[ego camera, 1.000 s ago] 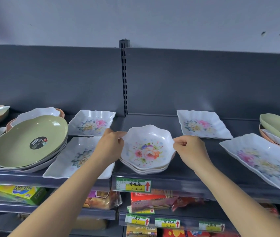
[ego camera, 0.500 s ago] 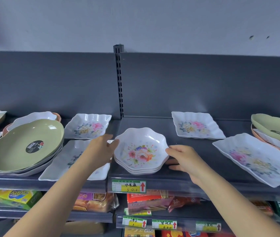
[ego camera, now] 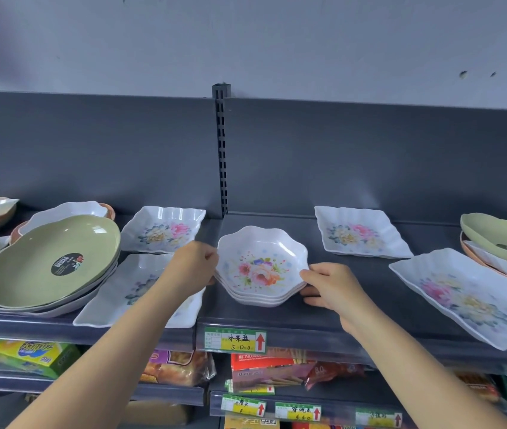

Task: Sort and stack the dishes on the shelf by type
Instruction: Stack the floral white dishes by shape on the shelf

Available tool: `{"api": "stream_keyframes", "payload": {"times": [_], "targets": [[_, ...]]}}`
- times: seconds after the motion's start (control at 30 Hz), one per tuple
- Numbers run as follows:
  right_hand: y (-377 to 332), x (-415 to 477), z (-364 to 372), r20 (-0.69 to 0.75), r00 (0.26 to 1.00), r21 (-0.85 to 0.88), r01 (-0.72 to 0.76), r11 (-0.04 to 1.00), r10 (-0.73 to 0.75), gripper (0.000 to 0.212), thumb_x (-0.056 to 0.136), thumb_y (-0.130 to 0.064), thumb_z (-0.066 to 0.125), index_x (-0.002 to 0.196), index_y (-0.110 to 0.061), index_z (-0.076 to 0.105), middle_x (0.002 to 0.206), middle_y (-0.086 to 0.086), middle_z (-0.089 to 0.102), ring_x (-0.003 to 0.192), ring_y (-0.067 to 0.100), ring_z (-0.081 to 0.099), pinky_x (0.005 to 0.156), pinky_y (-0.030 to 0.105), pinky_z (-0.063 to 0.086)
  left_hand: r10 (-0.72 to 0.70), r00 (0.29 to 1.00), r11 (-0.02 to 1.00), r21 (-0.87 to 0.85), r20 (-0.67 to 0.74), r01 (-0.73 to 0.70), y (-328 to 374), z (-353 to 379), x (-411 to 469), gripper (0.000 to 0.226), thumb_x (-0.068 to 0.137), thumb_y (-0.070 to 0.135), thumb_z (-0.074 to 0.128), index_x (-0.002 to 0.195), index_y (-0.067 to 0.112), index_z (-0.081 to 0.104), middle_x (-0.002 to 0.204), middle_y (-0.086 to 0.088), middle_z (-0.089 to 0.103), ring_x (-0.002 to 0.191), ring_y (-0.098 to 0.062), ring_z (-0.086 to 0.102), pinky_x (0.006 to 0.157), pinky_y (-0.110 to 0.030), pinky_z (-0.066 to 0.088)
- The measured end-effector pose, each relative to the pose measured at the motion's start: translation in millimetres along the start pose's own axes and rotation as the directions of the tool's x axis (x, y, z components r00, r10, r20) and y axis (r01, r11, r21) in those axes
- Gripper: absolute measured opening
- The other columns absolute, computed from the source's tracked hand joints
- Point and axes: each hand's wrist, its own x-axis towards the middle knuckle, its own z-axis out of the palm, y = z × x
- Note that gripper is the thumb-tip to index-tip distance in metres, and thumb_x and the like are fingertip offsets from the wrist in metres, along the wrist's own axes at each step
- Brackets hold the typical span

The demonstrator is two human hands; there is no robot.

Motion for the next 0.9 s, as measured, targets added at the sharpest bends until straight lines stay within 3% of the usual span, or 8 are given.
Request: {"api": "stream_keyframes", "payload": {"times": [0.13, 0.2, 0.27, 0.33, 0.4, 0.5, 0.73, 0.9], "targets": [[-1.5, -1.6, -0.9, 0.02, 1.0, 0.004, -0.004, 1.0, 0.004, 0.013, 0.09, -0.015, 0.059, 0.099, -0.01, 0.067, 0.101, 0.008, 0.069, 0.094, 0.022, 0.067, 0.077, 0.032, 0.058, 0.057, 0.998, 0.995, 0.083, -0.007, -0.057, -1.7, -2.1, 2.4, 0.032, 0.087, 0.016, 0.039, 0.076, -0.008, 0.057, 0.072, -0.017, 0.065, 0.062, -0.028, 0.055, 0.069, -0.046, 0.053], [-3.1, -4.0, -1.9, -0.029, 0.999, -0.053, 0.037, 0.998, -0.038, 0.028, 0.089, -0.02, 0.061, 0.116, -0.01, 0.06, 0.101, -0.001, 0.065, 0.097, 0.021, 0.064, 0.083, 0.035, 0.056, 0.104, 0.994, 0.985, 0.14, -0.036, -0.098, -5.7, -8.0, -1.3, 0.03, 0.089, 0.022, 0.043, 0.07, -0.001, 0.049, 0.07, -0.012, 0.051, 0.067, -0.022, 0.041, 0.063, -0.038, 0.042], [-7.9, -7.7, -3.6, -0.134, 0.979, -0.178, 0.125, 0.976, -0.15, 0.043, 0.088, -0.025, 0.063, 0.128, -0.013, 0.054, 0.111, -0.004, 0.062, 0.1, 0.018, 0.06, 0.088, 0.036, 0.052, 0.124, 0.988, 0.977, 0.188, -0.096, -0.104, -12.2, -19.9, -8.6, 0.027, 0.092, 0.023, 0.048, 0.074, 0.004, 0.053, 0.077, -0.016, 0.055, 0.073, -0.026, 0.049, 0.067, -0.034, 0.04], [-17.2, -15.3, -2.3, -0.18, 0.938, -0.275, 0.24, 0.931, -0.295, 0.044, 0.088, -0.025, 0.062, 0.13, -0.015, 0.053, 0.113, -0.006, 0.059, 0.094, 0.012, 0.058, 0.079, 0.027, 0.046, 0.114, 0.981, 0.968, 0.238, -0.156, -0.075, -22.8, -36.7, -18.3, 0.019, 0.093, 0.025, 0.05, 0.086, 0.014, 0.064, 0.087, -0.009, 0.065, 0.087, -0.029, 0.06, 0.073, -0.035, 0.045], [-25.5, -23.9, 5.0, -0.148, 0.902, -0.311, 0.348, 0.885, -0.406, 0.04, 0.089, -0.023, 0.062, 0.127, -0.017, 0.055, 0.111, -0.006, 0.059, 0.086, 0.004, 0.057, 0.069, 0.019, 0.042, 0.107, 0.968, 0.958, 0.285, -0.227, -0.039, -38.8, -54.0, -27.4, 0.021, 0.092, 0.026, 0.052, 0.1, 0.018, 0.069, 0.093, -0.006, 0.07, 0.086, -0.028, 0.061, 0.07, -0.03, 0.044], [-32.7, -37.3, 24.3, -0.066, 0.882, -0.304, 0.427, 0.851, -0.466, 0.033, 0.088, -0.022, 0.064, 0.121, -0.021, 0.06, 0.11, -0.006, 0.062, 0.087, -0.003, 0.057, 0.067, 0.008, 0.039, 0.097, 0.956, 0.95, 0.312, -0.277, -0.006, -66.6, -76.0, -41.1, 0.02, 0.09, 0.023, 0.055, 0.077, 0.013, 0.065, 0.068, -0.01, 0.064, 0.07, -0.034, 0.054, 0.059, -0.029, 0.037], [-23.2, -68.4, 73.9, 0.13, 0.878, -0.313, 0.478, 0.821, -0.461, 0.029, 0.089, -0.027, 0.062, 0.118, -0.024, 0.061, 0.102, -0.014, 0.06, 0.085, -0.005, 0.056, 0.065, 0.004, 0.041, 0.013, 0.939, 0.946, 0.309, -0.345, 0.1, -118.8, -94.7, -76.1, 0.026, 0.089, 0.028, 0.056, 0.08, 0.006, 0.067, 0.076, -0.016, 0.069, 0.076, -0.033, 0.063, 0.066, -0.038, 0.05], [-4.1, -75.8, 109.8, 0.257, 0.922, -0.311, 0.364, 0.878, -0.291, 0.034, 0.089, -0.034, 0.061, 0.12, -0.021, 0.06, 0.1, -0.012, 0.063, 0.089, 0.001, 0.06, 0.074, 0.015, 0.049, -0.056, 0.895, 0.949, 0.254, -0.443, 0.185, -130.9, -87.4, -87.9, 0.027, 0.089, 0.03, 0.058, 0.091, 0.006, 0.069, 0.086, -0.013, 0.065, 0.083, -0.031, 0.058, 0.073, -0.036, 0.047]]}}
